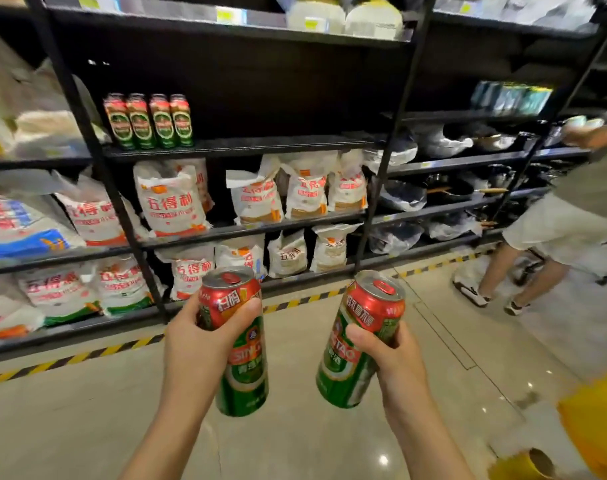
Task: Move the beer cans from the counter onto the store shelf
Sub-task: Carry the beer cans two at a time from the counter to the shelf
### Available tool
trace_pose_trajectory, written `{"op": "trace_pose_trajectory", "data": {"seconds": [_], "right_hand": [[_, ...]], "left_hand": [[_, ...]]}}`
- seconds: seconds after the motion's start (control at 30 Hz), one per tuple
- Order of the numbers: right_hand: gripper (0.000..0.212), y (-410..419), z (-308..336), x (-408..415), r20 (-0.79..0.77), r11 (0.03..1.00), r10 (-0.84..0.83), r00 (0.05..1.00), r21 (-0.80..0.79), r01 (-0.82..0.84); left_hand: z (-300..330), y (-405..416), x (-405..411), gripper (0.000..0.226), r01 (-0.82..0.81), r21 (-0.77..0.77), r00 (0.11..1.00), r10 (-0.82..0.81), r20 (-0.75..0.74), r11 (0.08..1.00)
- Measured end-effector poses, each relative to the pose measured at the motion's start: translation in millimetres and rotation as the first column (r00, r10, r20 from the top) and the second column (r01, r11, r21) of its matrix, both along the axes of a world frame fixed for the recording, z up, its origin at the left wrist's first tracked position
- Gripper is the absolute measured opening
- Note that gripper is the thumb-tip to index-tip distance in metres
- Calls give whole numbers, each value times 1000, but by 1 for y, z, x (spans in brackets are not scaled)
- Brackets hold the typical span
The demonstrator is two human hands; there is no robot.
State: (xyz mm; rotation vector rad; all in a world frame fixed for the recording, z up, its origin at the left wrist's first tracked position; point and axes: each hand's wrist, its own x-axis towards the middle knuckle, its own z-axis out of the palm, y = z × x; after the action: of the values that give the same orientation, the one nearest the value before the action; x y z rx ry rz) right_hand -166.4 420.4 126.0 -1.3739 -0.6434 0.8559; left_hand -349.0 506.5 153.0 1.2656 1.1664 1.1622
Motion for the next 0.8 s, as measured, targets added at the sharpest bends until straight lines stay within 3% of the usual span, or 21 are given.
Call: {"op": "trace_pose_trajectory", "data": {"seconds": [0.37, 0.8], "right_hand": [[66, 198, 0, 65, 15, 995, 102, 995, 11, -102], [63, 433, -3, 89, -6, 947, 319, 948, -35, -319]], "left_hand": [[-1, 173, 63, 32, -101, 1, 995, 101, 12, 995], [-7, 361, 75, 33, -368, -11, 930, 368, 12, 930]]}}
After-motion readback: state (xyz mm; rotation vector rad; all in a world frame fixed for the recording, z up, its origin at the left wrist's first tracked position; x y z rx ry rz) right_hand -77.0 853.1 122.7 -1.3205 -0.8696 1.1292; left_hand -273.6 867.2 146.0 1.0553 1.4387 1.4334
